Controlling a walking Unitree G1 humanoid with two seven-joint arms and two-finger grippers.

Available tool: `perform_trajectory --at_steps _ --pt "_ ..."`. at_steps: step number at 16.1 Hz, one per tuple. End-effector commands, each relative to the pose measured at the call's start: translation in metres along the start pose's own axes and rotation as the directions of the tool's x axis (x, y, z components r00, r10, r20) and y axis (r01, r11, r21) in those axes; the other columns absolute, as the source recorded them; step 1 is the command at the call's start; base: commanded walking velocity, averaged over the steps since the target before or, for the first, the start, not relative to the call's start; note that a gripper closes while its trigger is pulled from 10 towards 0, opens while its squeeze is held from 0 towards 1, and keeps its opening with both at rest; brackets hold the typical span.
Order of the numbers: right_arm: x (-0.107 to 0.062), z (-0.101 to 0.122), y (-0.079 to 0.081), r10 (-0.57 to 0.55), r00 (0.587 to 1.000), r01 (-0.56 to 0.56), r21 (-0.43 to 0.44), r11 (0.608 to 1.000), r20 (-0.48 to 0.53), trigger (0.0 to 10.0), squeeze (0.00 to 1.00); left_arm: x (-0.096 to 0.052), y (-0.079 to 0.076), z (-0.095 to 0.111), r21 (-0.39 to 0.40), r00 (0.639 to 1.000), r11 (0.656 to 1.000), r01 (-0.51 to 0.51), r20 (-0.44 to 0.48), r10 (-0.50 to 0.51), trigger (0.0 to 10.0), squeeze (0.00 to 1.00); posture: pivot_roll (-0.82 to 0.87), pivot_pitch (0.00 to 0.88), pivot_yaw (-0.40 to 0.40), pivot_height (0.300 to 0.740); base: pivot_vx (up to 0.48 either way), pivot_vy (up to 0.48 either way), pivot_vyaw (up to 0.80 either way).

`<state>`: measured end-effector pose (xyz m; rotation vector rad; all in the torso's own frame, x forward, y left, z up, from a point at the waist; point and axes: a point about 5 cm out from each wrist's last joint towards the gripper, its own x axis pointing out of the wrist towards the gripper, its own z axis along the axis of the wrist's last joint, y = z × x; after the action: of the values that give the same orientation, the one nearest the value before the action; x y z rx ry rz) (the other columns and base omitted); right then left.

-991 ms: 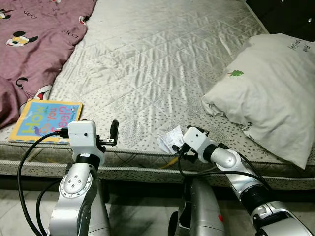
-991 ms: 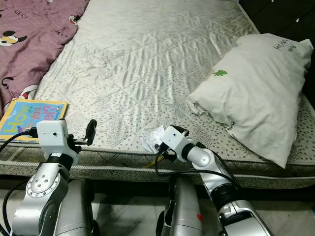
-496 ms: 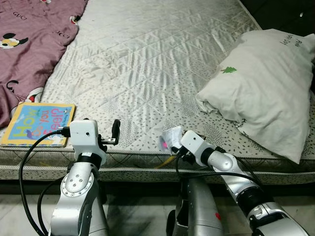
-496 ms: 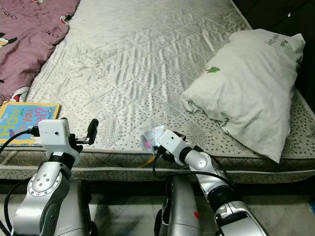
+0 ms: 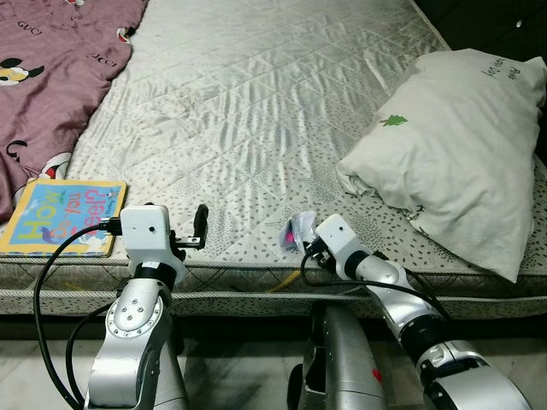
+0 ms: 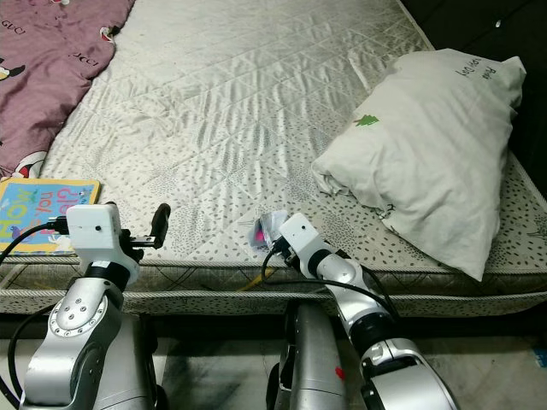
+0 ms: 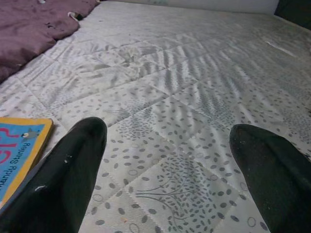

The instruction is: Clean up the room

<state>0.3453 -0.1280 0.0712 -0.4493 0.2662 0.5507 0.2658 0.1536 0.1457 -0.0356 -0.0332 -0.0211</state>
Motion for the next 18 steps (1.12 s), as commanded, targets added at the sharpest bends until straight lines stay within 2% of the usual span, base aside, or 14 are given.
perform_trajectory --at_steps 1,14,17,18 --pt "0.0 -0.002 -0.003 -0.019 1.0 0.019 0.027 0.999 -0.014 0.0 0.0 0.001 -0.001 -0.001 0.006 1.0 1.0 -0.001 -0.005 0.001 10.0 0.0 0.02 0.149 -0.087 0.516 0.0 0.0 0.0" --pt "0.0 -0.003 -0.007 -0.044 0.999 0.045 0.037 0.998 -0.026 0.0 0.0 0.005 -0.002 0.0 0.007 1.0 1.0 -0.01 -0.002 0.01 10.0 0.0 0.01 0.15 -0.086 0.516 0.0 0.0 0.0" --pt "-0.002 0.007 -0.025 -0.14 0.99 0.139 0.036 0.99 0.014 0.0 0.0 0.006 -0.001 0.001 0.008 1.0 1.0 -0.014 0.003 0.014 10.0 0.0 0.01 0.143 -0.082 0.516 0.0 0.0 0.0" --pt "-0.005 0.015 -0.041 -0.236 0.97 0.235 0.034 0.971 0.05 0.0 0.0 0.007 -0.003 0.001 0.008 1.0 1.0 -0.01 0.005 0.01 10.0 0.0 0.01 0.136 -0.077 0.516 0.0 0.0 0.0"
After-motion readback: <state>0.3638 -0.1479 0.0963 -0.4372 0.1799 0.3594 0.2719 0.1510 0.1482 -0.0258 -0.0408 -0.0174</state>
